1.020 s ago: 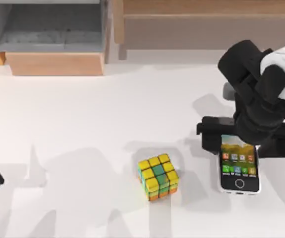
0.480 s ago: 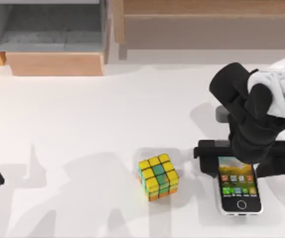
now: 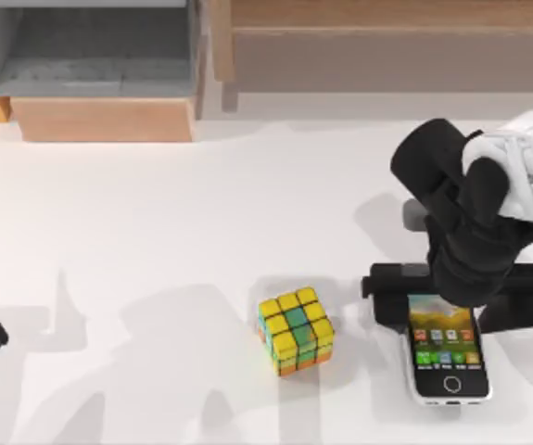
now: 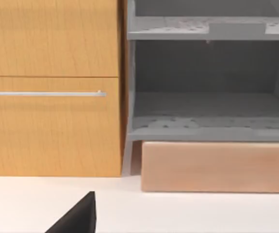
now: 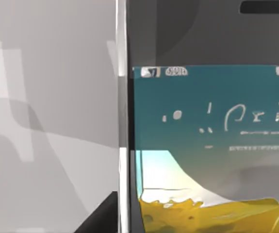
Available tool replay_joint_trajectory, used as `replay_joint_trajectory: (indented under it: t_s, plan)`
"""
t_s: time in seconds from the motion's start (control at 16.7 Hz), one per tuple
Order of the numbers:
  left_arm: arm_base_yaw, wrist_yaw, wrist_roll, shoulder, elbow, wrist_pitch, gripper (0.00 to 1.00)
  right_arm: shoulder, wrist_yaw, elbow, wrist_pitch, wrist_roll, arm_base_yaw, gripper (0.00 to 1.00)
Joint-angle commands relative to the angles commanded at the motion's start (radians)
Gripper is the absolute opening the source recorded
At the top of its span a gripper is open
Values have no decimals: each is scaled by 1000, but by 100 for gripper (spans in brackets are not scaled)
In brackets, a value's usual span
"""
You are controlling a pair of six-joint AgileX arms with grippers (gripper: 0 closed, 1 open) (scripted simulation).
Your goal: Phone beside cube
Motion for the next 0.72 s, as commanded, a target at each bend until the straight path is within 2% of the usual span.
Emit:
replay_joint_trajectory:
  t_s: [0.36, 0.72]
  plan:
    - [0, 0, 0, 0, 0, 0, 100, 0, 0, 0, 0, 0, 0, 98]
    - [0, 0, 0, 0, 0, 0, 100, 0, 0, 0, 0, 0, 0, 100]
